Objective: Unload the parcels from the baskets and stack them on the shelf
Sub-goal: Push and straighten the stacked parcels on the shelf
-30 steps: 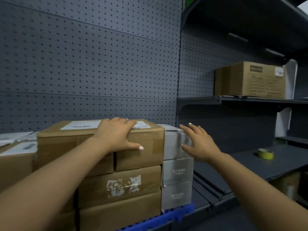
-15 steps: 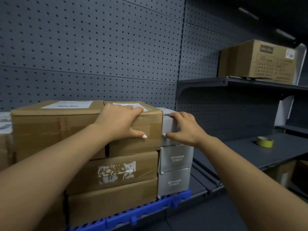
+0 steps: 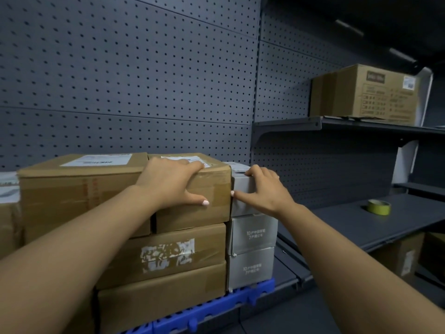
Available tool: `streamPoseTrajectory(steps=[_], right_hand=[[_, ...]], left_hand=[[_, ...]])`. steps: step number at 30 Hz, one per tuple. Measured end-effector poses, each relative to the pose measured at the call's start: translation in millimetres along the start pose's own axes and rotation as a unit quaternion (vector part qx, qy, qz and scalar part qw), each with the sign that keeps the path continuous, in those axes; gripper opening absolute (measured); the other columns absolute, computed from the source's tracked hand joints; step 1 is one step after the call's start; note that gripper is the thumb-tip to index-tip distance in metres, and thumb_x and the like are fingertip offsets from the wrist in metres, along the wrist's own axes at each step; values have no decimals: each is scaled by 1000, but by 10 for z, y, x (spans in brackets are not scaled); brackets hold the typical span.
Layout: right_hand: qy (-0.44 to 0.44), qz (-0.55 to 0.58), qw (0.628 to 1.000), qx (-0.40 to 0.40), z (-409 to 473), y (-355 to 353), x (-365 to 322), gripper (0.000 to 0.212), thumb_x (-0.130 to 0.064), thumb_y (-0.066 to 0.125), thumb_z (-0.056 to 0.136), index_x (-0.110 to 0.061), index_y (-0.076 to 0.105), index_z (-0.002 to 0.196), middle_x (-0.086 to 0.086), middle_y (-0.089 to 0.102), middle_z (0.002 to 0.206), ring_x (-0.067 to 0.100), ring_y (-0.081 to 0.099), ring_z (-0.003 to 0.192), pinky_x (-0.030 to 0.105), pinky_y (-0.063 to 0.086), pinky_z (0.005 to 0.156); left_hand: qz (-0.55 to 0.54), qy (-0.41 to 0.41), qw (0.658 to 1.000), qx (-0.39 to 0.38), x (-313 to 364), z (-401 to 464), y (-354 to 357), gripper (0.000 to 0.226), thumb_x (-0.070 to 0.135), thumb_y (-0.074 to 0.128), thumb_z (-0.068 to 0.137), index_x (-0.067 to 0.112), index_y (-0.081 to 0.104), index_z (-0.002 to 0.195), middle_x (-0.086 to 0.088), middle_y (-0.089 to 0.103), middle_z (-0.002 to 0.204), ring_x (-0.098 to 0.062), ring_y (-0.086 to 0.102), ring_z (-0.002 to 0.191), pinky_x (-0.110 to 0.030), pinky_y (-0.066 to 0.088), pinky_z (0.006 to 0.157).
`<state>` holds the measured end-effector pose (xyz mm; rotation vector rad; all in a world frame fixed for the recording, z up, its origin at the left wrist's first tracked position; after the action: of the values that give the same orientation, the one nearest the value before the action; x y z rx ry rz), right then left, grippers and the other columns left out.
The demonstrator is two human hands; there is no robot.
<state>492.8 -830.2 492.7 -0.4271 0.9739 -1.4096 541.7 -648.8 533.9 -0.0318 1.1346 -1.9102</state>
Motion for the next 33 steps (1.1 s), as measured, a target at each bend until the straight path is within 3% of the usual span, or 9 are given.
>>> streamPoseTrajectory(steps=[9, 13, 16, 19, 22, 26, 30, 33], right_hand=[[23, 24, 998, 61, -56, -90, -53, 55, -56, 67, 69, -27, 44, 110, -11, 39, 106, 15, 36, 112, 46, 39, 94], [13, 12, 997, 71, -106, -121, -85, 56, -57, 65, 69, -26, 44, 112, -10, 43, 110, 15, 36, 115, 47, 38, 93], [2, 13, 998, 54, -118, -94, -85, 59, -59, 64, 73, -27, 44, 119, -7, 45, 125, 16, 33, 125, 51, 37, 97], [-13, 23, 999, 27, -170, -44, -13, 82, -64, 63, 75, -34, 29, 143, -3, 23, 154, 19, 7, 145, 60, 22, 111], [4, 66, 996, 58, -331, -111, 198, 102, -70, 65, 70, -43, 7, 150, -9, -5, 161, 16, -13, 146, 57, 11, 115], [69, 142, 987, 25, -568, 6, 618, 125, -60, 81, 60, -56, -13, 142, -12, -17, 158, 20, 3, 147, 50, 26, 113], [116, 207, 971, -3, -691, 252, 803, 139, -48, 88, 55, -59, -24, 137, -6, 9, 160, 22, 20, 144, 48, 32, 112], [134, 251, 958, -26, -728, 501, 798, 137, -50, 85, 57, -56, -25, 137, -6, 26, 155, 21, 34, 137, 44, 38, 108]], left_hand=[[9, -5, 1000, 2, 8, -1, 16, 87, 90, 41, 65, 39, 35, 136, 10, 59, 126, -19, 61, 104, -30, 43, 72], [5, -7, 1000, -1, 3, 0, 17, 86, 89, 41, 66, 40, 35, 136, 10, 58, 128, -18, 60, 105, -30, 45, 74], [2, -8, 1000, -2, 9, -2, 7, 86, 89, 42, 66, 39, 35, 136, 10, 57, 129, -19, 60, 106, -31, 45, 76], [-3, -9, 1000, -6, 12, -12, -4, 87, 89, 42, 66, 40, 35, 137, 10, 56, 130, -18, 59, 108, -33, 46, 81], [-4, -7, 1000, -13, 23, -18, -9, 86, 88, 41, 67, 40, 34, 138, 10, 56, 130, -17, 59, 107, -32, 45, 80], [0, -5, 1000, -17, 14, -3, 10, 87, 91, 38, 65, 41, 33, 136, 12, 57, 129, -14, 61, 100, -30, 48, 76], [3, -3, 1000, -14, 9, 15, 5, 89, 92, 36, 64, 42, 32, 137, 14, 56, 130, -12, 62, 98, -30, 48, 78], [2, 1, 1000, -16, 25, 14, -10, 90, 92, 37, 64, 43, 31, 139, 15, 55, 131, -11, 61, 100, -27, 45, 69]])
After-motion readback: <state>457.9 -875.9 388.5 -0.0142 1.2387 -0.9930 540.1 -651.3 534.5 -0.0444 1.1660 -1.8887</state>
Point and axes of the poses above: each hand's wrist, its own z-axis towards the middle knuckle, its own y-axis out of the palm, x = y × z, the point moved 10 cm from there along z, towards the middle knuckle
